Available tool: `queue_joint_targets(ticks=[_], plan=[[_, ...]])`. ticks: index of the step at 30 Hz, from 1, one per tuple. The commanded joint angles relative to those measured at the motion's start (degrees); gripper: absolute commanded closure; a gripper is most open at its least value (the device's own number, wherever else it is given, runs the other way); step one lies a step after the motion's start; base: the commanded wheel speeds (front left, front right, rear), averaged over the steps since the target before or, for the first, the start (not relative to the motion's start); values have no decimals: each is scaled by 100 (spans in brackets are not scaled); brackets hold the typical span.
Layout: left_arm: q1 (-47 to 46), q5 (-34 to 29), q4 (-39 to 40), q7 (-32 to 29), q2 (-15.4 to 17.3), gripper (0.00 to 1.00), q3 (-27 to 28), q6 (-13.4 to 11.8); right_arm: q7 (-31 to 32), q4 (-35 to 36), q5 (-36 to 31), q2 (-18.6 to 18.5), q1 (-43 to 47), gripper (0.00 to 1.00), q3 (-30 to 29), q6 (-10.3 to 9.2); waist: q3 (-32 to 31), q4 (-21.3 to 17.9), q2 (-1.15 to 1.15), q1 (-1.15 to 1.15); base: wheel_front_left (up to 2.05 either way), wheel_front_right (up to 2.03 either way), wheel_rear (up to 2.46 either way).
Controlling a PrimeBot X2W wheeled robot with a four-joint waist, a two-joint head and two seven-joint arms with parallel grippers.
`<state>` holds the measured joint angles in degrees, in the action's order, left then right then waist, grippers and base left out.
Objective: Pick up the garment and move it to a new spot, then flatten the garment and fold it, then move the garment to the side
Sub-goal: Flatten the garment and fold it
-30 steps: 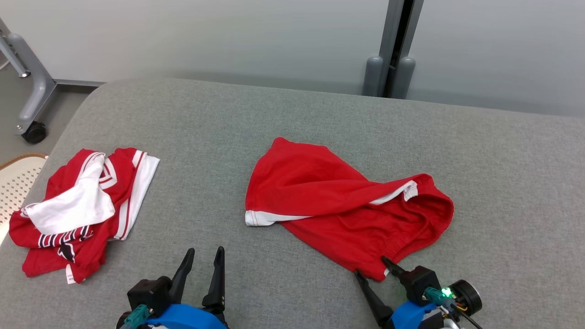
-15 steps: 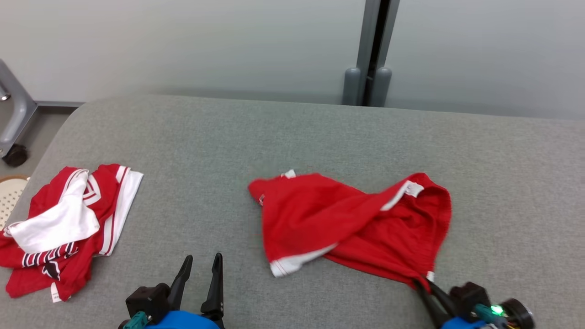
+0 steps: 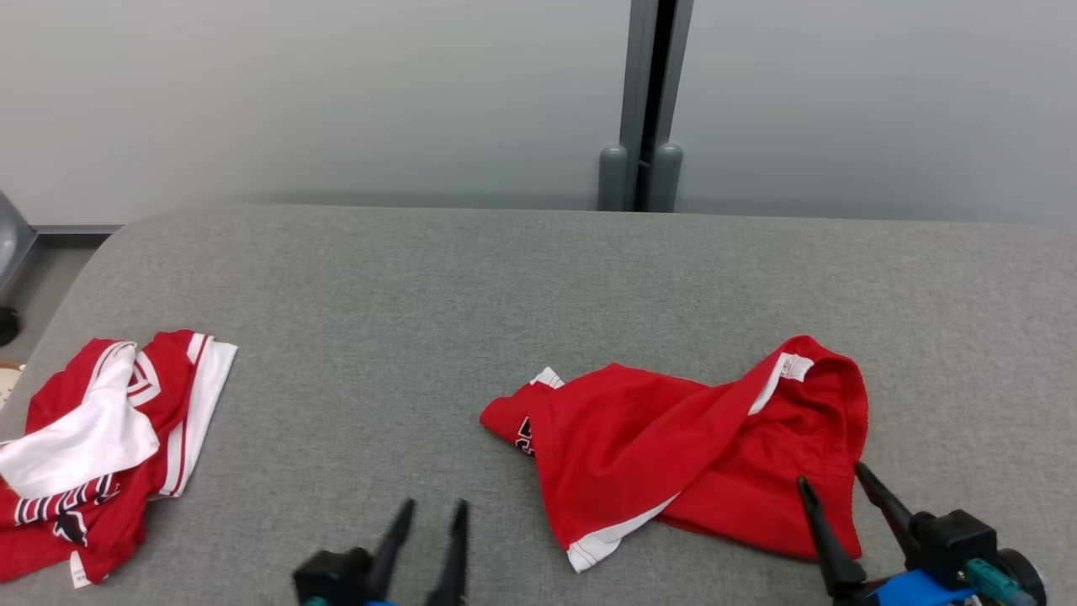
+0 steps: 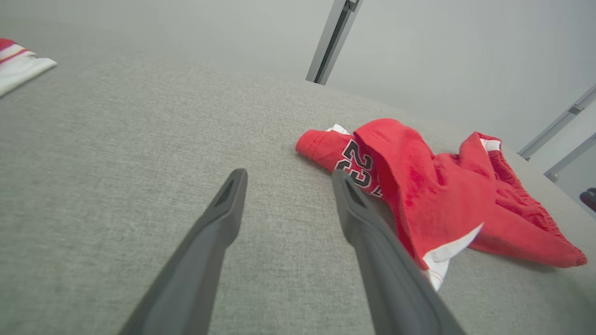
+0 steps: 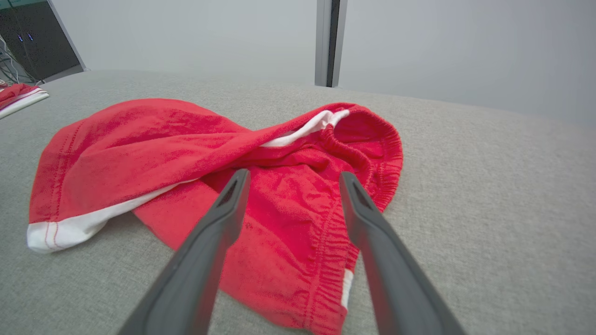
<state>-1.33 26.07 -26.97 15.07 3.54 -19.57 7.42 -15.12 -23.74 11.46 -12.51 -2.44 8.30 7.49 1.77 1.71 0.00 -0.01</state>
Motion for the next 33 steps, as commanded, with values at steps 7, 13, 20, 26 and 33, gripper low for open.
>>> queue_joint_targets(ticks=[7, 13, 20, 26, 33], plan=[[-328, 1027, -180, 15, 261, 0, -1629, 12, -3, 357, -75, 276, 83, 0, 117, 0, 186, -174, 0, 1, 0, 0, 0], [-710, 1679, -382, 15, 437, 0, -2223, 12, -3, 348, -135, 411, -128, 0, 141, 0, 425, -357, 0, 1, 0, 0, 0], [-1002, 2007, -268, 15, 597, 0, -2527, 12, -4, 306, -172, 471, -171, 0, 37, 0, 553, -447, 0, 1, 0, 0, 0], [-1146, 2084, -285, 15, 666, 100, -2681, 12, -4, 271, -226, 548, -182, 0, -18, 0, 582, -449, 0, 1, 0, 0, 0], [-1286, 1990, 172, 15, 760, 100, -2413, 12, -4, 262, -205, 596, -245, 0, -76, 0, 565, -384, 0, 1, 0, 0, 0]])
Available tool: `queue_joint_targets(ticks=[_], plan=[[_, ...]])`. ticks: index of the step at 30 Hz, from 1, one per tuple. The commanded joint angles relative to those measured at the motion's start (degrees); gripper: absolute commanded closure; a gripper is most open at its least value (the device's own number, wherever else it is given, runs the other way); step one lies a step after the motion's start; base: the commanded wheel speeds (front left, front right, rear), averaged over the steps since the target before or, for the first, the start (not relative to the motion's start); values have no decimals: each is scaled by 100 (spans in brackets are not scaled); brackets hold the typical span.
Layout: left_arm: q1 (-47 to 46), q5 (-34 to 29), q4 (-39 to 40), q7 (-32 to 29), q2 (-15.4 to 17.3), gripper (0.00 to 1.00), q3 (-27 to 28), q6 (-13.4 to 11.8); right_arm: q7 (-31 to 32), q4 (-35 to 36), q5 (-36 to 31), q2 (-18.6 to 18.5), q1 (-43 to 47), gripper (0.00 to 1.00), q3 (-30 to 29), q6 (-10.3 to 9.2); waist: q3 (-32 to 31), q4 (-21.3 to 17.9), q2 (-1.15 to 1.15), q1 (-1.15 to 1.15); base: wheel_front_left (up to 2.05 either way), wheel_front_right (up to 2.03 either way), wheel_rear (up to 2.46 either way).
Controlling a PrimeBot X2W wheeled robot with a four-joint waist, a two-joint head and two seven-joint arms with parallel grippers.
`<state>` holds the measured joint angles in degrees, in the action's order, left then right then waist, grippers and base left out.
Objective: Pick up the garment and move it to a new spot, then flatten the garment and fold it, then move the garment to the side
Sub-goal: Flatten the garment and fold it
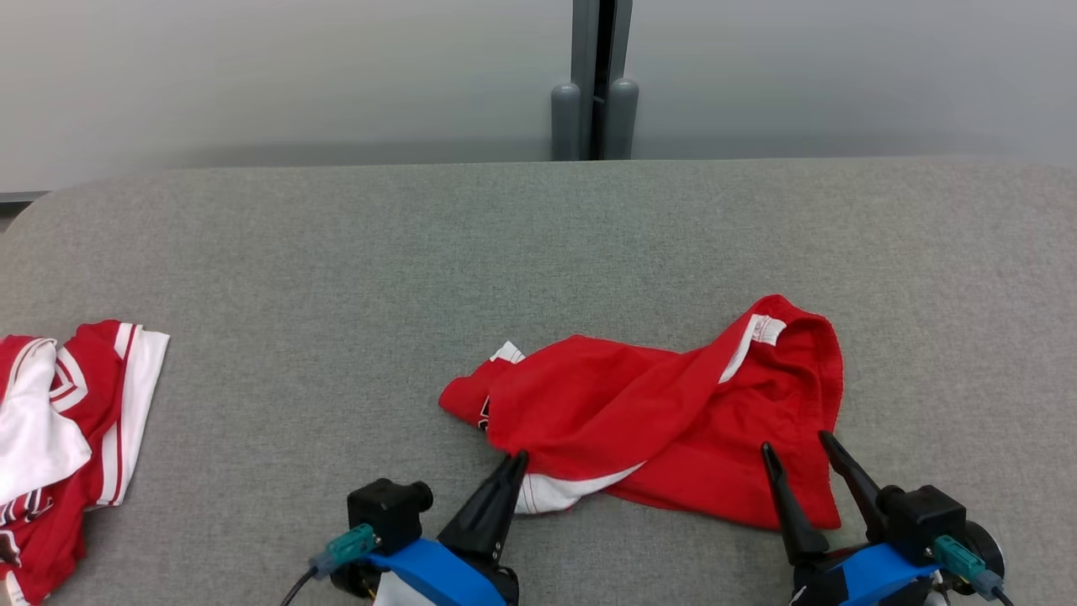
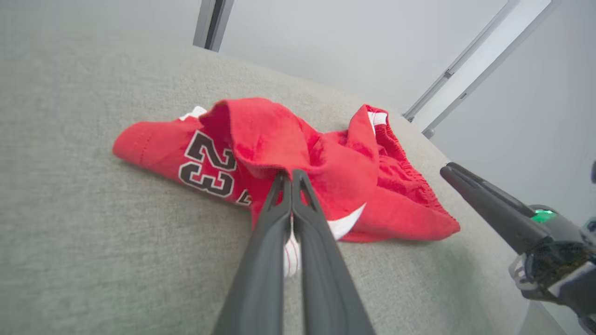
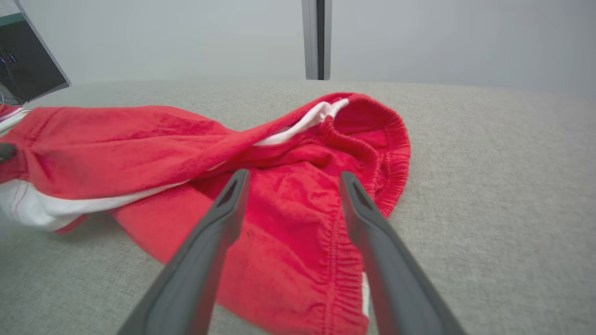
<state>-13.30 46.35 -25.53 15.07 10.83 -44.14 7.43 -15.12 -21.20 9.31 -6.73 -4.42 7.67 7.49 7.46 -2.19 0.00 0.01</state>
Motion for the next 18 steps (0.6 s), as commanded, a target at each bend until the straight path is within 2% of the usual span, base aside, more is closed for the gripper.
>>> queue_joint_targets(ticks=[1, 10, 14, 18], plan=[[-74, -96, 143, 15, 41, 100, 120, 11, -4, 15, 6, 40, -38, 0, -31, 0, -22, 22, 0, -1, 0, 0, 0], [-234, -466, 858, 15, 112, 100, 836, 11, -4, -57, 35, 204, 35, 0, -30, 0, -70, 168, 0, -1, 0, 0, 0], [-516, -477, 565, 15, 256, 100, 1130, 11, -4, -61, 29, 257, -120, 0, 43, 0, 60, 118, 0, -1, 0, 0, 0], [-809, -379, -92, 15, 392, 100, 1100, 11, -4, -92, 48, 290, -219, 0, 128, 0, 180, 1, 0, -1, 0, 0, 0]])
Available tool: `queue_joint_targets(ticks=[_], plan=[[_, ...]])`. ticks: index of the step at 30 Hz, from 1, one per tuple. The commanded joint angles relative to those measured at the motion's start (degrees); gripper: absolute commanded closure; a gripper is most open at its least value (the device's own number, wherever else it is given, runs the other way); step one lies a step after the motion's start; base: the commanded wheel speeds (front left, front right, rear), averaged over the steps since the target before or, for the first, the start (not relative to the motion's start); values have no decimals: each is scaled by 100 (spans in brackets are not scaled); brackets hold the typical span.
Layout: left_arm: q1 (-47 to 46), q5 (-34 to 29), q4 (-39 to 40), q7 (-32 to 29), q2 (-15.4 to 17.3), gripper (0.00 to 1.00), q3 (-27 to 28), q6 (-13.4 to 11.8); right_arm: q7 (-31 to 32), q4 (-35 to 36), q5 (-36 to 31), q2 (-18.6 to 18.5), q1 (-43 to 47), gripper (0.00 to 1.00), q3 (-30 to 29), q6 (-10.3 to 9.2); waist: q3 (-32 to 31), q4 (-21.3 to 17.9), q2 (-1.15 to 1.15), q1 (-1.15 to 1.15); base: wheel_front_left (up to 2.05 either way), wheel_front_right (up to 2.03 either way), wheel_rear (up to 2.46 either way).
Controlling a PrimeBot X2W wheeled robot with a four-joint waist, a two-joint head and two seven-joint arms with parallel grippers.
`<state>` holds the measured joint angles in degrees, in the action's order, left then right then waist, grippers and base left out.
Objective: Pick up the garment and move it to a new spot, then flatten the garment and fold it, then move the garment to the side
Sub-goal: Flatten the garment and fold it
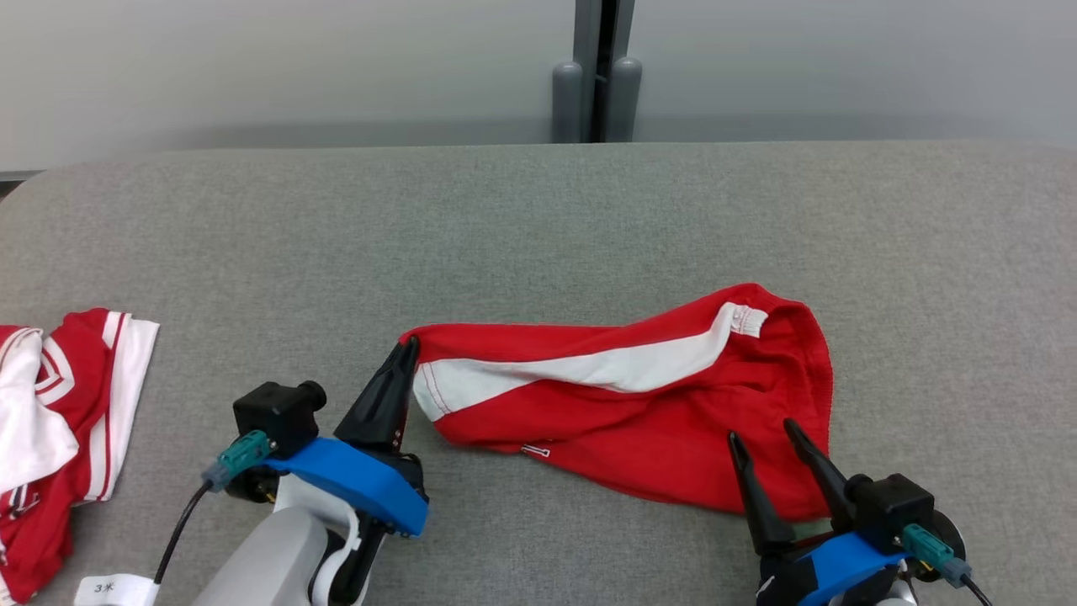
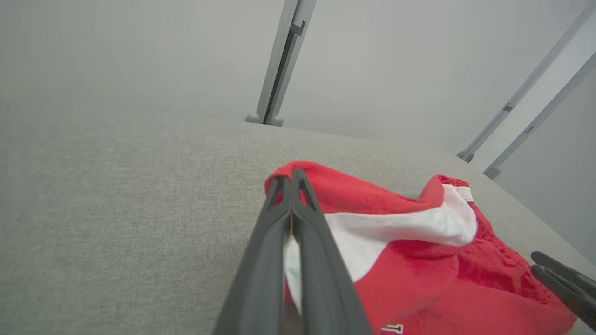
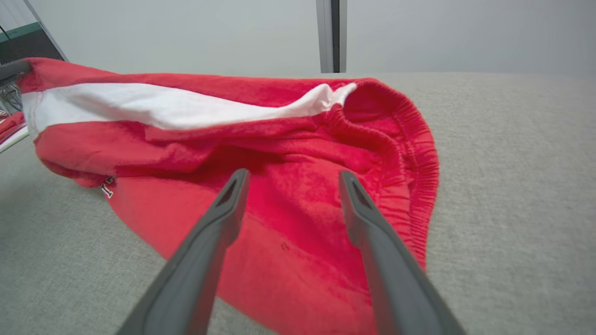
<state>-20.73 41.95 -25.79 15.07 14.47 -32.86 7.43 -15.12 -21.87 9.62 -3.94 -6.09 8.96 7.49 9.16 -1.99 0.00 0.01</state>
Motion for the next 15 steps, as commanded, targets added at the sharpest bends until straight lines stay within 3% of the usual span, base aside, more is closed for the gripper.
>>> queue_joint_targets(ticks=[1, 6, 7, 8, 15], plan=[[-99, 120, -278, 16, 52, 100, -35, 11, -4, -32, 31, 16, -69, 0, -2, 0, 31, -53, 0, -1, 0, 0, 0], [-260, 108, -1020, 15, 62, 100, 262, 11, -4, -13, 65, 48, -75, 0, -91, 0, 60, -140, 0, -1, 0, 0, 0], [-248, 15, -1102, 15, 47, 66, 363, 11, -4, -11, 65, 55, -68, 0, -110, 0, 54, -145, 0, -1, 0, 0, 0], [-230, -64, -1151, 15, 16, 1, 492, 9, -4, -5, 71, 59, -54, 0, -134, 0, 42, -145, 0, -1, 0, 0, 0], [174, -790, -1033, 15, -198, 0, 1325, -106, -3, 89, 139, 87, 5, 0, -236, 0, -151, -83, 0, -1, 0, 0, 0]])
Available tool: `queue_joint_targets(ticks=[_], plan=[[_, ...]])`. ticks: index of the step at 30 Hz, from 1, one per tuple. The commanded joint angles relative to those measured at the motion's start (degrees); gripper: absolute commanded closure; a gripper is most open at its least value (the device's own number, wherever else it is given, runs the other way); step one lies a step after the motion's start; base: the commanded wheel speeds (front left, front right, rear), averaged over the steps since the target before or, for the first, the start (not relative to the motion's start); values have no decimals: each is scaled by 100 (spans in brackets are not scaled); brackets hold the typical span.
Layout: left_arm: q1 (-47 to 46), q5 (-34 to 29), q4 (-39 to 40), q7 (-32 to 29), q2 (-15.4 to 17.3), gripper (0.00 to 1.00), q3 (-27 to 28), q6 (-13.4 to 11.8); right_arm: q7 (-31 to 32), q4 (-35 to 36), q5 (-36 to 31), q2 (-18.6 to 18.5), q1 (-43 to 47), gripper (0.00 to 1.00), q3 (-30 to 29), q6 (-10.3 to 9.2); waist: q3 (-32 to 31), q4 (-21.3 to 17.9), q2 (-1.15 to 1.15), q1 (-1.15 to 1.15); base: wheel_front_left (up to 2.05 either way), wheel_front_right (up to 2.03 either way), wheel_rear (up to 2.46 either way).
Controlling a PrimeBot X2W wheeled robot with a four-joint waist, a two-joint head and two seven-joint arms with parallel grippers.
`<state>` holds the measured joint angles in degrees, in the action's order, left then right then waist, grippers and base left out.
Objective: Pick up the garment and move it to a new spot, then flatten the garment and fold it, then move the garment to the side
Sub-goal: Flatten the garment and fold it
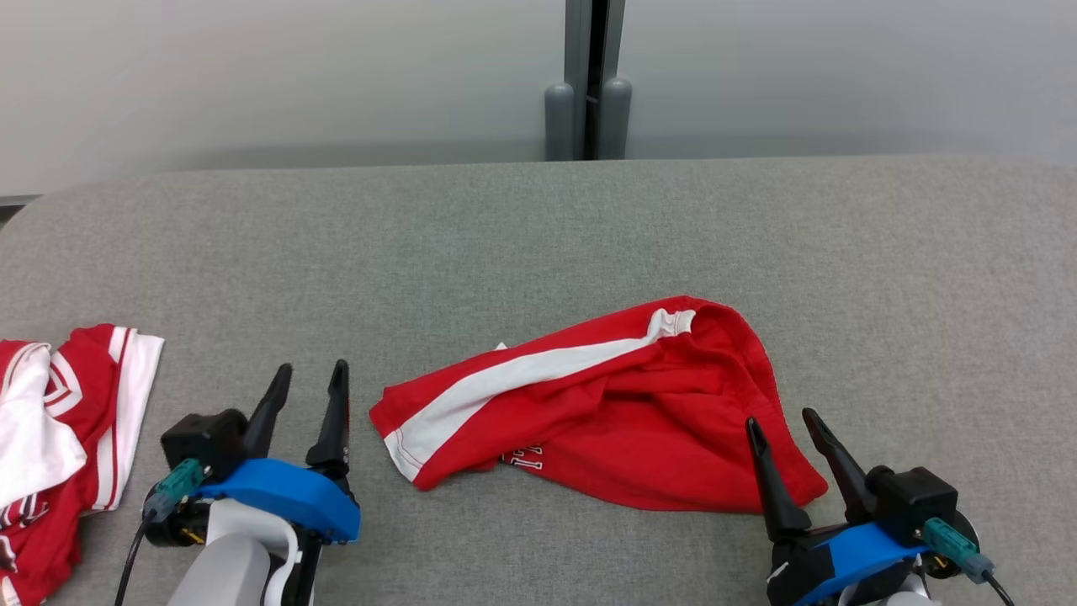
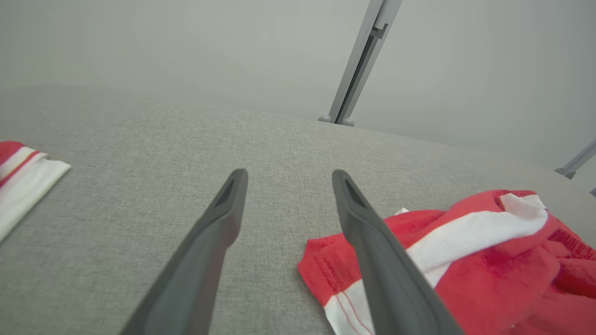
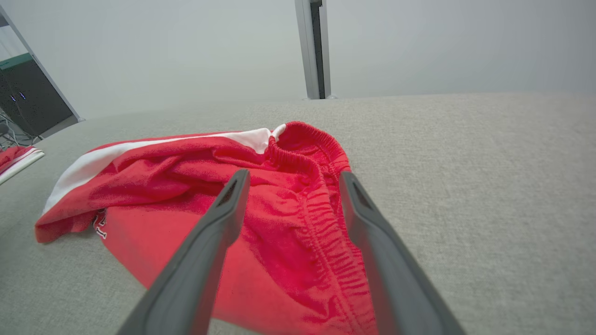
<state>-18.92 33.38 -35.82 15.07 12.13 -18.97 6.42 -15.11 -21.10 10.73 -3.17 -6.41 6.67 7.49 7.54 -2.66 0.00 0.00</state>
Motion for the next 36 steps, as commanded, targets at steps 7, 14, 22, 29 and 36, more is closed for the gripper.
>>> queue_joint_targets(ticks=[7, 14, 22, 29, 36], plan=[[951, -1021, 608, 15, -303, 0, 852, -172, -5, 97, 169, 25, 111, 0, -92, 0, -443, 103, 0, 0, 0, 0, 0], [1751, -1505, 726, 15, -663, 0, 1289, -69, -5, -154, 325, 23, 274, 0, -125, 0, -808, 222, 0, 0, 0, 0, 0], [1983, -1755, 651, 15, -851, 0, 1382, 48, -5, -452, 373, 23, 327, 0, -136, 0, -883, 283, 0, 0, 0, 0, 0], [1834, -1864, 662, 15, -902, 0, 1258, 102, -5, -715, 380, 23, 9, 0, -108, 0, -760, 395, 0, 0, 0, 0, 0], [1658, -1856, 660, 15, -915, 0, 1087, 109, -5, -1647, 341, 22, -999, 0, -129, 0, -413, 648, 0, 0, 0, 0, 0]])
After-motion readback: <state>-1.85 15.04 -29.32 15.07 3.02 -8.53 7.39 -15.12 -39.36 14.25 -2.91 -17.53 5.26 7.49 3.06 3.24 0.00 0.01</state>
